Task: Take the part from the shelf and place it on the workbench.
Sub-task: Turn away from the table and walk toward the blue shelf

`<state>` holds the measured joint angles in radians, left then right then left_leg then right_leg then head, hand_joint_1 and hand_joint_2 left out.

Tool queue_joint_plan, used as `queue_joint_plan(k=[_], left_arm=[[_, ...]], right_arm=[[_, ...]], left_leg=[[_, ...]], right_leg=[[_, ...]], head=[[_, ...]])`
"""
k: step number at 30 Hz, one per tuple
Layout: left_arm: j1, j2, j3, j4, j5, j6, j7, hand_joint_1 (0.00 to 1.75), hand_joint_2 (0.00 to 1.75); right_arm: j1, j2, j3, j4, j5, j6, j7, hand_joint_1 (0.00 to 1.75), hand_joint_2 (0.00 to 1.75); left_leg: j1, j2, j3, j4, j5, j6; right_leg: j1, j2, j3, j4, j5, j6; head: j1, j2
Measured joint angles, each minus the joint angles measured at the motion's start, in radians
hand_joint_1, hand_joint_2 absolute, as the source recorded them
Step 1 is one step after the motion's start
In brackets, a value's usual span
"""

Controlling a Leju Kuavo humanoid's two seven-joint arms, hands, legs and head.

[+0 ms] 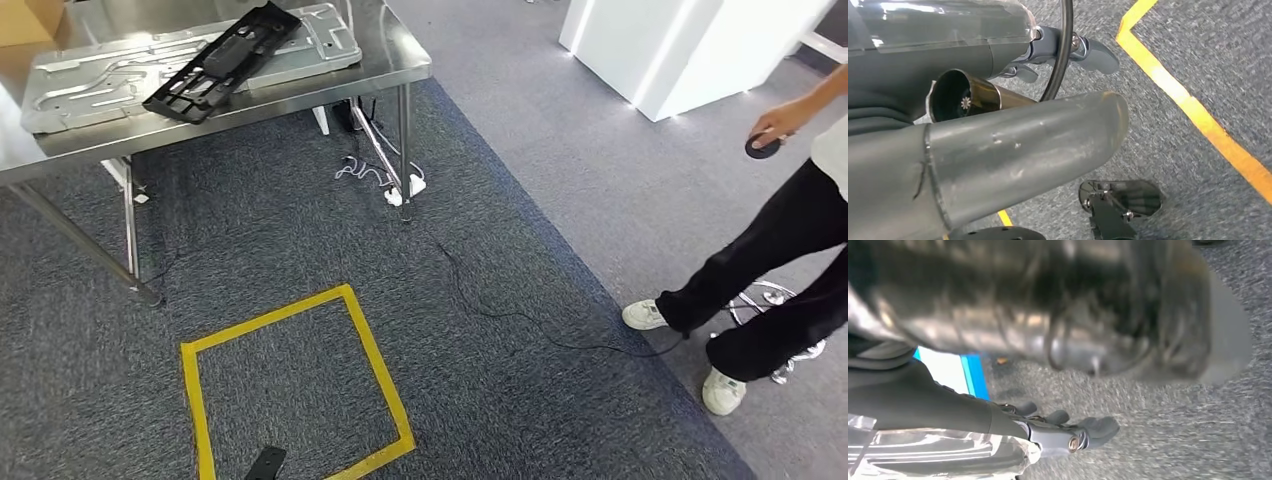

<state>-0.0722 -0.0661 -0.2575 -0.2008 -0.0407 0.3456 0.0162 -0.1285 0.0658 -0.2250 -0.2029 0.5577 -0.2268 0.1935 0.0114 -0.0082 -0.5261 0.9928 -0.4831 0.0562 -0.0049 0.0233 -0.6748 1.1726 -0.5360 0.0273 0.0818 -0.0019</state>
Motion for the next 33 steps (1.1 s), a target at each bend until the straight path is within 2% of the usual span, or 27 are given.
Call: queue_joint_plan(k=[1, 2, 3, 4, 5, 7, 8, 9, 11, 12, 14, 15, 16, 17, 18, 19, 20, 22, 24, 26, 27, 28, 29, 30, 31, 32, 33], left_arm=[[0.003, 0.000, 0.000, 0.000, 0.000, 0.000, 0.000, 0.00, 0.00], [0.005, 0.000, 0.000, 0.000, 0.000, 0.000, 0.001, 0.00, 0.00], [0.005, 0.000, 0.000, 0.000, 0.000, 0.001, 0.001, 0.00, 0.00], [0.005, 0.000, 0.000, 0.000, 0.000, 0.001, 0.001, 0.00, 0.00], [0.005, 0.000, 0.000, 0.000, 0.000, 0.001, 0.001, 0.00, 0.00], [0.004, 0.000, 0.000, 0.000, 0.000, 0.002, 0.001, 0.00, 0.00], [0.003, 0.001, 0.000, 0.000, -0.001, 0.003, 0.001, 0.00, 0.00], [0.002, 0.001, 0.000, 0.000, -0.001, 0.003, 0.001, 0.00, 0.00], [0.000, 0.001, 0.000, 0.000, -0.001, 0.003, 0.001, 0.00, 0.00], [-0.001, 0.001, 0.000, 0.000, -0.001, 0.003, 0.001, 0.00, 0.00], [-0.002, 0.002, 0.000, 0.000, -0.001, 0.004, 0.001, 0.00, 0.00], [-0.002, 0.002, 0.000, 0.000, -0.001, 0.004, 0.001, 0.00, 0.00], [0.000, 0.002, 0.000, 0.000, -0.001, 0.004, 0.001, 0.00, 0.00], [0.002, 0.002, 0.000, 0.001, -0.001, 0.004, 0.001, 0.00, 0.00], [0.004, 0.002, 0.000, 0.001, -0.001, 0.004, 0.001, 0.00, 0.00], [0.005, 0.002, 0.000, 0.001, -0.001, 0.004, 0.001, 0.00, 0.00], [0.005, 0.002, 0.000, 0.001, -0.001, 0.004, 0.001, 0.00, 0.00], [0.004, 0.005, 0.000, 0.001, -0.001, 0.005, 0.001, 0.00, 0.00], [0.001, 0.007, 0.000, 0.001, -0.001, 0.006, 0.001, 0.00, 0.00], [-0.002, 0.008, 0.000, 0.002, -0.001, 0.006, 0.002, 0.00, 0.00], [-0.002, 0.007, 0.000, 0.002, 0.000, 0.006, 0.003, 0.00, 0.00], [-0.002, 0.007, 0.000, 0.002, 0.000, 0.006, 0.003, 0.00, 0.00], [-0.002, 0.007, 0.000, 0.002, 0.000, 0.006, 0.004, 0.00, 0.00], [0.000, 0.007, 0.000, 0.002, 0.000, 0.006, 0.004, 0.00, 0.00], [0.001, 0.007, 0.000, 0.002, 0.000, 0.005, 0.005, 0.00, 0.00], [0.003, 0.007, 0.000, 0.002, 0.000, 0.005, 0.006, 0.00, 0.00], [0.004, 0.007, 0.000, 0.002, 0.000, 0.004, 0.007, 0.00, 0.00]], right_arm=[[-0.001, 0.000, 0.000, 0.000, 0.000, 0.000, 0.000, 0.00, 0.00], [0.000, 0.000, -0.001, 0.000, 0.000, 0.001, 0.000, 0.00, 0.00], [0.002, 0.000, -0.002, 0.000, 0.000, 0.001, 0.000, 0.00, 0.00], [0.004, 0.000, -0.003, 0.000, 0.000, 0.001, 0.000, 0.00, 0.00], [0.005, 0.000, -0.004, 0.000, 0.000, 0.001, 0.000, 0.00, 0.00], [0.002, 0.000, -0.004, 0.000, 0.000, 0.001, 0.000, 0.00, 0.00], [0.001, 0.000, -0.005, 0.000, 0.000, 0.002, 0.000, 0.00, 0.00], [-0.001, 0.001, -0.005, 0.000, 0.000, 0.002, 0.000, 0.00, 0.00], [-0.001, 0.001, -0.006, 0.000, -0.001, 0.002, -0.001, 0.00, 0.00], [-0.001, 0.001, -0.007, 0.000, -0.001, 0.002, -0.001, 0.00, 0.00], [-0.003, 0.001, -0.009, 0.000, -0.001, 0.002, -0.002, 0.00, 0.00], [-0.004, 0.001, -0.009, 0.000, -0.001, 0.002, -0.002, 0.00, 0.00], [-0.006, 0.001, -0.010, 0.000, 0.000, 0.002, -0.002, 0.00, 0.00], [-0.006, 0.001, -0.011, 0.000, -0.001, 0.002, -0.002, 0.00, 0.00], [-0.006, 0.001, -0.012, 0.000, 0.000, 0.002, -0.002, 0.00, 0.00], [-0.005, 0.001, -0.012, 0.000, -0.001, 0.002, -0.002, 0.00, 0.00], [-0.004, 0.001, -0.012, 0.000, -0.001, 0.002, -0.002, 0.00, 0.00], [-0.005, 0.003, -0.012, 0.001, -0.001, 0.002, -0.002, 0.00, 0.00], [-0.006, 0.005, -0.012, 0.000, -0.001, 0.002, -0.002, 0.00, 0.00], [-0.002, 0.005, -0.013, 0.001, -0.001, 0.001, -0.002, 0.00, 0.00], [0.001, 0.004, -0.013, 0.001, -0.001, 0.001, -0.002, 0.00, 0.00], [0.002, 0.004, -0.014, 0.001, -0.001, 0.000, -0.002, 0.00, 0.00], [0.002, 0.003, -0.014, 0.001, -0.001, 0.000, -0.002, 0.00, 0.00], [0.002, 0.003, -0.014, 0.001, -0.001, 0.000, -0.002, 0.00, 0.00], [0.000, 0.003, -0.014, 0.001, -0.001, 0.000, -0.002, 0.00, 0.00], [0.000, 0.003, -0.014, 0.001, -0.002, 0.000, -0.002, 0.00, 0.00], [0.001, 0.003, -0.015, 0.001, -0.002, 0.000, -0.002, 0.00, 0.00]], left_leg=[[-0.001, 0.016, 0.000, 0.001, -0.001, 0.000], [-0.002, 0.031, 0.000, 0.002, -0.003, 0.000], [-0.002, 0.044, 0.000, 0.003, -0.005, -0.001], [-0.002, 0.057, 0.002, 0.004, -0.008, -0.003], [-0.001, 0.068, 0.004, 0.006, -0.011, -0.007], [-0.005, 0.088, 0.010, 0.009, -0.020, -0.017], [-0.007, 0.097, 0.013, 0.010, -0.024, -0.023], [-0.009, 0.105, 0.016, 0.009, -0.026, -0.030], [-0.008, 0.117, 0.024, 0.007, -0.031, -0.042], [-0.006, 0.107, 0.025, 0.014, -0.039, -0.047], [-0.001, 0.061, 0.000, 0.077, -0.085, -0.056], [0.000, 0.036, -0.027, 0.139, -0.119, -0.058], [0.000, 0.024, -0.060, 0.208, -0.150, -0.059], [0.000, 0.019, -0.089, 0.264, -0.167, -0.059], [0.000, 0.017, -0.105, 0.289, -0.165, -0.057], [0.000, 0.014, -0.103, 0.275, -0.141, -0.053], [-0.001, 0.008, -0.083, 0.224, -0.103, -0.048], [-0.004, -0.030, -0.028, 0.092, -0.038, -0.033], [-0.008, -0.056, -0.003, 0.026, -0.020, -0.025], [-0.009, -0.042, 0.001, 0.016, -0.015, -0.020], [-0.007, -0.031, 0.005, 0.008, -0.010, -0.015], [-0.004, -0.020, 0.009, -0.002, -0.003, -0.009], [-0.002, -0.006, 0.012, -0.010, 0.003, -0.004], [-0.003, 0.007, 0.013, -0.013, 0.006, -0.002], [-0.003, 0.020, 0.013, -0.014, 0.006, 0.000], [-0.004, 0.035, 0.012, -0.013, 0.005, 0.000], [-0.003, 0.048, 0.011, -0.012, 0.004, -0.002]], right_leg=[[-0.003, -0.010, -0.032, 0.065, -0.027, 0.004], [-0.006, -0.015, -0.053, 0.108, -0.038, 0.008], [-0.009, -0.018, -0.057, 0.118, -0.031, 0.011], [-0.011, -0.023, -0.040, 0.087, -0.007, 0.012], [-0.012, -0.035, -0.004, 0.021, 0.028, 0.013], [-0.008, -0.074, 0.065, -0.107, 0.074, 0.004], [-0.005, -0.086, 0.083, -0.140, 0.081, -0.002], [-0.001, -0.089, 0.085, -0.148, 0.079, -0.009], [-0.002, -0.067, 0.085, -0.151, 0.082, -0.022], [-0.004, -0.057, 0.087, -0.156, 0.085, -0.028], [-0.010, -0.037, 0.090, -0.165, 0.092, -0.041], [-0.008, -0.027, 0.089, -0.166, 0.093, -0.045], [-0.007, -0.014, 0.087, -0.165, 0.094, -0.047], [-0.005, 0.000, 0.086, -0.164, 0.095, -0.048], [-0.003, 0.014, 0.085, -0.163, 0.095, -0.049], [-0.001, 0.029, 0.084, -0.160, 0.095, -0.049], [0.001, 0.043, 0.084, -0.157, 0.095, -0.049], [0.002, 0.068, 0.081, -0.151, 0.095, -0.046], [0.000, 0.089, 0.075, -0.148, 0.096, -0.037], [-0.002, 0.105, 0.070, -0.151, 0.101, -0.022], [-0.002, 0.096, 0.067, -0.147, 0.099, -0.016], [0.000, 0.075, 0.060, -0.132, 0.088, -0.012], [0.001, 0.046, 0.043, -0.097, 0.065, -0.008], [-0.001, 0.015, 0.017, -0.044, 0.032, -0.005], [-0.004, -0.003, -0.014, 0.020, -0.003, 0.000], [-0.008, -0.011, -0.041, 0.079, -0.027, 0.006], [-0.012, -0.015, -0.055, 0.110, -0.033, 0.011]], head=[[0.000, 0.000], [0.000, 0.000], [0.000, 0.000], [0.000, 0.000], [0.000, 0.000], [0.000, 0.000], [-0.001, 0.000], [-0.001, 0.000], [-0.001, 0.000], [-0.001, 0.000], [-0.003, 0.000], [-0.004, 0.000], [-0.005, 0.000], [-0.004, 0.000], [-0.005, 0.000], [-0.005, 0.000], [-0.005, 0.000], [-0.004, 0.000], [-0.004, 0.000], [-0.005, 0.000], [-0.005, 0.000], [-0.003, 0.000], [-0.002, 0.000], [0.000, 0.000], [0.001, 0.000], [0.001, 0.000], [0.002, 0.000]])
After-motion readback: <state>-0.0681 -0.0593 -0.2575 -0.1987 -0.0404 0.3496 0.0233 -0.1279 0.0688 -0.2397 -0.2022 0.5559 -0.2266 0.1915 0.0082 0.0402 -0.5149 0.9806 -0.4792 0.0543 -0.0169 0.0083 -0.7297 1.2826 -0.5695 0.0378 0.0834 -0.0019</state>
